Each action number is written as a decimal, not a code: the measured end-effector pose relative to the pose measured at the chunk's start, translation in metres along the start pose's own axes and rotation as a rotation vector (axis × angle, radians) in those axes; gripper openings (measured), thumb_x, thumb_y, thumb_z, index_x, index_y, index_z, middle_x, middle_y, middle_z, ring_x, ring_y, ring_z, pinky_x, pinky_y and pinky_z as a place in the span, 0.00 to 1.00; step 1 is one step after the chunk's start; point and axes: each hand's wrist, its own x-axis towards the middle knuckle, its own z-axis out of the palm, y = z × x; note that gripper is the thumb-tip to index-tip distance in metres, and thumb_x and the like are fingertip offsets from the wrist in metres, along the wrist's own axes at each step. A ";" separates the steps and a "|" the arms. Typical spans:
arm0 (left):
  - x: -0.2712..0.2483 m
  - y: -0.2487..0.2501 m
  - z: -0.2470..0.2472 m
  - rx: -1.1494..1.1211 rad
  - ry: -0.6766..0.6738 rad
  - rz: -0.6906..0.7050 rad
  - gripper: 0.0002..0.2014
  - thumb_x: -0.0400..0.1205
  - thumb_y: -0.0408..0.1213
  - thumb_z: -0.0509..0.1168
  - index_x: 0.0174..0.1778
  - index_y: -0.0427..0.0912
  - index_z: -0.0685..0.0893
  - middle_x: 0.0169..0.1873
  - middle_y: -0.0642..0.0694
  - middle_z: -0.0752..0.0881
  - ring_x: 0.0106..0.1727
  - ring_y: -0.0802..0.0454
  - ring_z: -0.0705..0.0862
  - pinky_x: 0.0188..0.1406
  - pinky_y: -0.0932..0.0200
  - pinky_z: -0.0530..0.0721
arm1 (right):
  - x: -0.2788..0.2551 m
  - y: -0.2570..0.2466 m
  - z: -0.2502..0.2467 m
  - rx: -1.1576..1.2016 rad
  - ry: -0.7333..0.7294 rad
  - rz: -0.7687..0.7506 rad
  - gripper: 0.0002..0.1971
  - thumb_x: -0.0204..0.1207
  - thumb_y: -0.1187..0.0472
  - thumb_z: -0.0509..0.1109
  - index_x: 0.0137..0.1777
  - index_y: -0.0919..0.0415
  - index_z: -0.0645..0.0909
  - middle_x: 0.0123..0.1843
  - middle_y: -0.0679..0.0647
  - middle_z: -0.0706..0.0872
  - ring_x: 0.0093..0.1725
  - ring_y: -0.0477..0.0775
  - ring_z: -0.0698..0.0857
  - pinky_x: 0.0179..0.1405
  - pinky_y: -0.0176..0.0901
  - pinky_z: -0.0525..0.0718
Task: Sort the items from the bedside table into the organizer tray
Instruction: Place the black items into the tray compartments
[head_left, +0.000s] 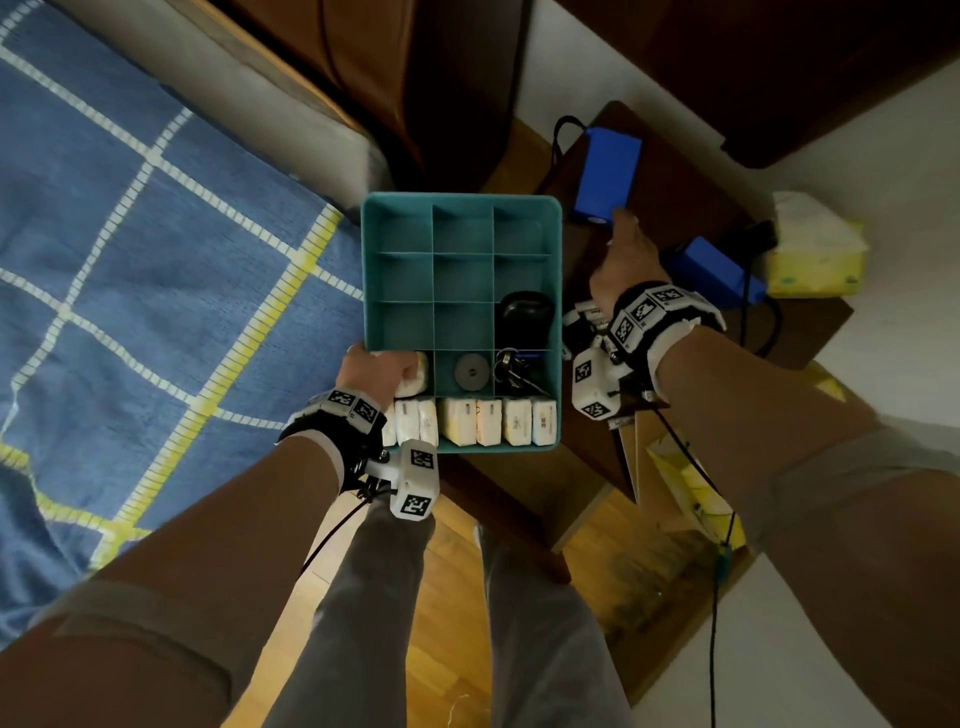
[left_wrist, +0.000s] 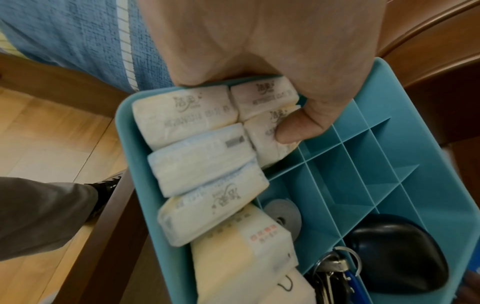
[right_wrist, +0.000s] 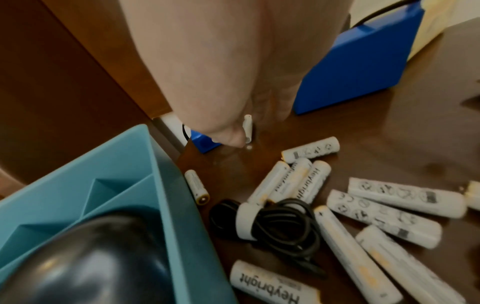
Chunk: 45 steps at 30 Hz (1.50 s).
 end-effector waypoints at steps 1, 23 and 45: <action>-0.001 0.001 0.001 -0.002 0.003 0.000 0.26 0.54 0.37 0.67 0.50 0.36 0.82 0.36 0.45 0.81 0.34 0.48 0.76 0.30 0.61 0.72 | 0.000 0.002 0.002 0.024 0.007 0.013 0.44 0.76 0.74 0.63 0.87 0.51 0.46 0.88 0.55 0.53 0.85 0.61 0.57 0.81 0.60 0.64; -0.007 -0.001 0.000 -0.033 -0.030 0.029 0.26 0.59 0.34 0.68 0.55 0.35 0.80 0.41 0.45 0.81 0.35 0.50 0.77 0.30 0.59 0.74 | -0.066 0.056 0.042 -0.197 -0.105 -0.032 0.55 0.59 0.50 0.85 0.83 0.37 0.55 0.81 0.56 0.55 0.77 0.66 0.57 0.68 0.64 0.78; -0.003 -0.008 -0.002 -0.066 -0.038 0.056 0.19 0.71 0.26 0.69 0.59 0.33 0.77 0.40 0.46 0.79 0.37 0.51 0.76 0.28 0.60 0.73 | -0.081 0.044 0.041 0.068 0.238 -0.015 0.21 0.77 0.46 0.68 0.61 0.61 0.78 0.61 0.61 0.80 0.64 0.64 0.77 0.57 0.53 0.77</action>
